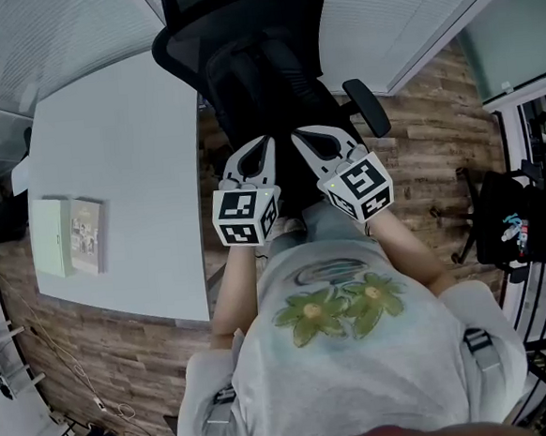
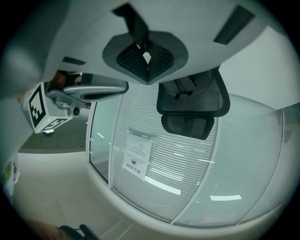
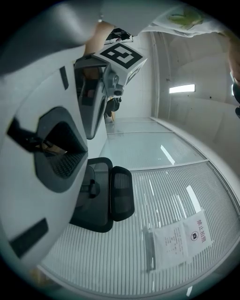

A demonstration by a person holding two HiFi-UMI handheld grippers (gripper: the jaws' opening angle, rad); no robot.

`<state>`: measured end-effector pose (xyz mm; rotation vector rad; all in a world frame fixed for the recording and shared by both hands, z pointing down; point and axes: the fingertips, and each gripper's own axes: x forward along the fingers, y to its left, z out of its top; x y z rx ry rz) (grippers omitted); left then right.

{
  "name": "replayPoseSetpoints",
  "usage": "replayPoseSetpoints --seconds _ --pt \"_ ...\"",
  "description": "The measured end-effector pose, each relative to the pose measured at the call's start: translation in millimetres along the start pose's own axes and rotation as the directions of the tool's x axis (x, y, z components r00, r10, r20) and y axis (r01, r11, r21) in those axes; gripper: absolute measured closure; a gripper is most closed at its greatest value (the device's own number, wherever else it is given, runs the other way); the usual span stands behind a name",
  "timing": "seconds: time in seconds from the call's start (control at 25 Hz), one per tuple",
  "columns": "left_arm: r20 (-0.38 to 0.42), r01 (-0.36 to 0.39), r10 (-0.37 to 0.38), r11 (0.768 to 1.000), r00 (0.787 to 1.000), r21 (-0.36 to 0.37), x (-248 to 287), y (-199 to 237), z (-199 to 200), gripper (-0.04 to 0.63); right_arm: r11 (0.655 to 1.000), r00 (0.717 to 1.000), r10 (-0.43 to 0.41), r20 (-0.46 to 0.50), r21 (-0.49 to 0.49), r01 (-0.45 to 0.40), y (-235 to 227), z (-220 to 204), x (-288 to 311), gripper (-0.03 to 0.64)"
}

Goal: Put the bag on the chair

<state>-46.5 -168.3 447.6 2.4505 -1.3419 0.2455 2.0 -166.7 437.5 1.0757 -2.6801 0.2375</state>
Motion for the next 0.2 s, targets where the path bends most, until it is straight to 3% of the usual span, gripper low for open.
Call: replayPoseSetpoints --seconds 0.2 --pt "0.007 0.015 -0.015 1.0 1.0 0.006 -7.8 -8.3 -2.2 0.58 1.0 1.0 -0.011 -0.01 0.023 0.011 5.6 -8.3 -10.1 0.612"
